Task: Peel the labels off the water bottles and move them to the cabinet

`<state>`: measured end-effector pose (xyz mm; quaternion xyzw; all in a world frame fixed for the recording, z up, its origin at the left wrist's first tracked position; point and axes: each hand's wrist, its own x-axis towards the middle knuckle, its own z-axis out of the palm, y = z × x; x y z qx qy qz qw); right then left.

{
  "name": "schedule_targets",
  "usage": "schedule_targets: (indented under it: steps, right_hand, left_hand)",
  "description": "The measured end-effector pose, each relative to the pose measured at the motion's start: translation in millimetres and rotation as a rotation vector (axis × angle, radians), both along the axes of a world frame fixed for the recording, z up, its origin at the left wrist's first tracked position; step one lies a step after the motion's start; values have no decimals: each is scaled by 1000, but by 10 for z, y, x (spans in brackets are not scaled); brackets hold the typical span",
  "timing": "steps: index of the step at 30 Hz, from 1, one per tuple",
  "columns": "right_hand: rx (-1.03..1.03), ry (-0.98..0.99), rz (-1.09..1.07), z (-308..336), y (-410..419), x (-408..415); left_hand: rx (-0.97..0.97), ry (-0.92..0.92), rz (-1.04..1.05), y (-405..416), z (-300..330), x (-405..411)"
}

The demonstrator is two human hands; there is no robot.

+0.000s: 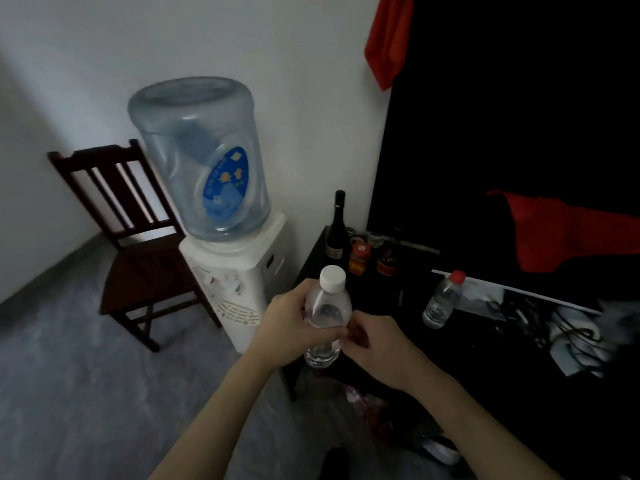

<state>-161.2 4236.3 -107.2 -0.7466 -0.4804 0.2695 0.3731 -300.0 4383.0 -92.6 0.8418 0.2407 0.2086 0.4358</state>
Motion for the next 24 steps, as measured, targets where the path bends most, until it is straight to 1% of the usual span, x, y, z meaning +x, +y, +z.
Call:
schedule_targets:
  steps: [6,11,19,24]
  right_hand:
    - [-48,48,-106,-239,444,630]
    - [-96,78,-152,-412,857,1015]
    - [-176,183,-235,-717,1381,1218]
    - [-222,278,-330,-968,1690,1213]
  left_hand:
    - [-53,21,-129,573,-169,749]
    - [-19,-6,-193,1041,-313,1227]
    - [-54,99,-253,1662,-671,1591]
    - [18,178,-295,1996,-1006,1730]
